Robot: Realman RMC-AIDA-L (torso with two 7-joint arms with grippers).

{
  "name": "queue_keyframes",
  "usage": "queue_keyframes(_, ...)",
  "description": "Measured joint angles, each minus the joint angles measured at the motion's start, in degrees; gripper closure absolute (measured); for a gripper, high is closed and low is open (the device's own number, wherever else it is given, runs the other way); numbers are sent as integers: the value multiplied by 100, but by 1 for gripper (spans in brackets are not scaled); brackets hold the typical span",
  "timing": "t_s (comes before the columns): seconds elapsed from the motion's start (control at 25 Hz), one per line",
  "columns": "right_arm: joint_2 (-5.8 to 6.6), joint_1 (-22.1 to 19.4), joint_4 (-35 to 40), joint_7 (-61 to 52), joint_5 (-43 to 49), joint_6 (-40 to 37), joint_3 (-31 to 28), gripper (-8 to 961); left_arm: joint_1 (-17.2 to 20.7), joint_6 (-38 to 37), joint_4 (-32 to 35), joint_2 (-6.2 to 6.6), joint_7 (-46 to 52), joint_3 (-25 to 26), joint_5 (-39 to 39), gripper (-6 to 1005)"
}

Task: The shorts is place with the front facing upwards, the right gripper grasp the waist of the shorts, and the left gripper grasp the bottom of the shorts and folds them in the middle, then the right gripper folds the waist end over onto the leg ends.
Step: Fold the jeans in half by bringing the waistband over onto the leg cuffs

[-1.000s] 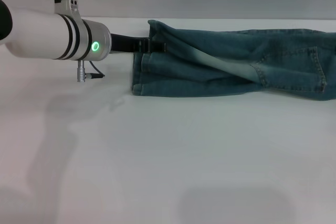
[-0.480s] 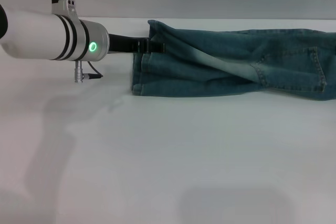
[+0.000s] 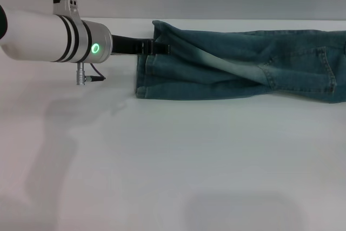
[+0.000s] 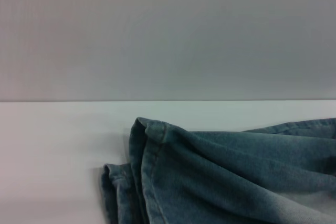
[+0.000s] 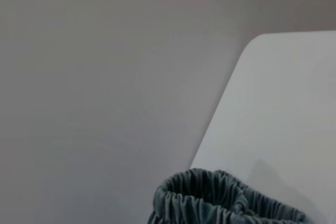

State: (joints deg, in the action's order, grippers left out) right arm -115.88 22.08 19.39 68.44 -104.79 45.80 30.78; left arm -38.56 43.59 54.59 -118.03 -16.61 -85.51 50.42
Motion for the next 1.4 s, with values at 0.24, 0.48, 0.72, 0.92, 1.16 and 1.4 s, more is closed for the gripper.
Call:
queue_keyframes(0.24, 40, 70, 0, 3, 7, -91, -2, 355, 0, 7, 0, 0, -134, 42, 59, 170)
queue_keyframes(0.48, 55, 115, 3, 3, 12, -146, -2, 360, 17, 18, -51, 0, -372, 140, 293, 170)
queue_keyframes(0.72, 57, 120, -1, -16, 20, -171, -2, 365, 17, 29, -50, -1, -374, 141, 302, 170)
queue_keyframes(0.92, 73, 124, -42, -117, 21, -190, -2, 369, 16, 34, -46, -1, -380, 147, 302, 170)
queue_keyframes(1.16, 111, 122, -63, -274, 32, -196, -2, 444, 20, 43, -52, -1, -440, 214, 328, 170)
queue_keyframes(1.4, 126, 134, -34, -207, 111, -202, -2, 630, 72, 40, -45, 0, -440, 264, 361, 170)
